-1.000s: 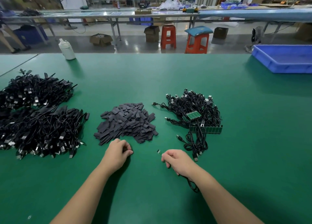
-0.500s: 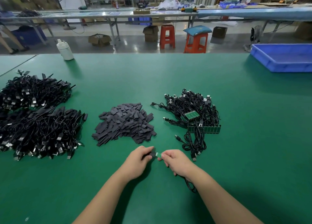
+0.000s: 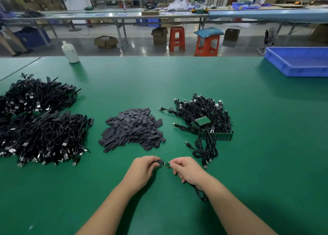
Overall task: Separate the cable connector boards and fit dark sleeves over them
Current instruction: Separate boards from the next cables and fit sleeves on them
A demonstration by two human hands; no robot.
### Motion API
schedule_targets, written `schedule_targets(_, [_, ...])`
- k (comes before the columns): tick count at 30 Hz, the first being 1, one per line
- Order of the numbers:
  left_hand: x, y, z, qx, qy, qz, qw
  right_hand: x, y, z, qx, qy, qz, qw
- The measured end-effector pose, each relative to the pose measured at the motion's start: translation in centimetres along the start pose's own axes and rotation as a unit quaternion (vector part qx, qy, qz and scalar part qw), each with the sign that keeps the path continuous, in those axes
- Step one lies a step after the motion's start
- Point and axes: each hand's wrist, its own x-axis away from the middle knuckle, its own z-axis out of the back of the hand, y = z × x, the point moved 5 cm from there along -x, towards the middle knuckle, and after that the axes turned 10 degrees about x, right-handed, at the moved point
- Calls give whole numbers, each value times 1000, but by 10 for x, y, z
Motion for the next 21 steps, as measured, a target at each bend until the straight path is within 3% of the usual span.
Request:
schedule_targets(12, [5,-14,-5,76,1,22,997,5,-3,1,-33,10,-4,999])
schedule_targets(21, [5,-3,-3,30,18,-55,998,8,-7,4,-27,-36,-17,999])
